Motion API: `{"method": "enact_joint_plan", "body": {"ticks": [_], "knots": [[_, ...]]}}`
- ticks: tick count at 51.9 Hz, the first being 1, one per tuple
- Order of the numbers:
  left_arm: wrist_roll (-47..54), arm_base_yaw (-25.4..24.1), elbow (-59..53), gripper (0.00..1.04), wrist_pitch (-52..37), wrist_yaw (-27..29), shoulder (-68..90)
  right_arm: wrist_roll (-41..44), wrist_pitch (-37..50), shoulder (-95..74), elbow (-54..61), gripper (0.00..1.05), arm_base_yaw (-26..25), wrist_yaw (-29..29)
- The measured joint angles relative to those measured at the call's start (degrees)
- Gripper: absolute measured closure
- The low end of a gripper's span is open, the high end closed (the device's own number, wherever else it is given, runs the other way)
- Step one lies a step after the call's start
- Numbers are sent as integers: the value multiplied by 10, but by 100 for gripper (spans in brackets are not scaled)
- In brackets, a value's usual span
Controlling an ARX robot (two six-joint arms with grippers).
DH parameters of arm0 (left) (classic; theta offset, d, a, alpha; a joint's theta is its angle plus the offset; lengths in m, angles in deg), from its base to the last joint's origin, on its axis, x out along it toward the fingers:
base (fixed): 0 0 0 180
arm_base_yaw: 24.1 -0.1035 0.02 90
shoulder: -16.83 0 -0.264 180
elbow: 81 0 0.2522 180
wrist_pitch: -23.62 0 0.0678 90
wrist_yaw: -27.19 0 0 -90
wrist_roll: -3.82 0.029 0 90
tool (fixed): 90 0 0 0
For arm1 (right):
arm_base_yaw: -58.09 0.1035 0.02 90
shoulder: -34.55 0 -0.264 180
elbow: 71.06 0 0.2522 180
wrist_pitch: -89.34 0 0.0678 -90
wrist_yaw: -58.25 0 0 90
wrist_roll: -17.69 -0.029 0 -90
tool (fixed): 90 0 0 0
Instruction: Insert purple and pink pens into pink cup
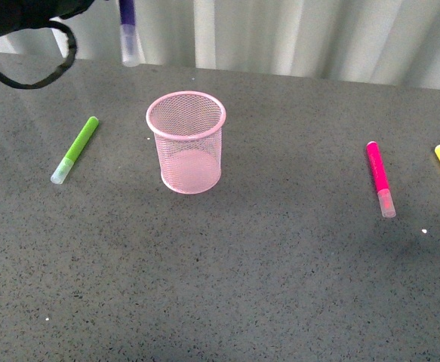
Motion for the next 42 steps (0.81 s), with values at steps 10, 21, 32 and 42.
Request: {"method": "enact_joint_plan", "body": {"ticks": [10, 21, 32, 42], "knots": [[-24, 49, -8, 92, -52, 42, 19, 0, 0, 0, 0, 7, 0, 0], [-35, 64, -1, 92, -64, 67, 74, 0, 0, 0, 0, 7, 0, 0], [-37, 68, 9, 92, -71, 69, 99, 0, 0, 0, 0, 7, 0, 0], [-37, 65, 27, 92, -75, 67, 124, 0, 0, 0, 0, 7, 0, 0]]}}
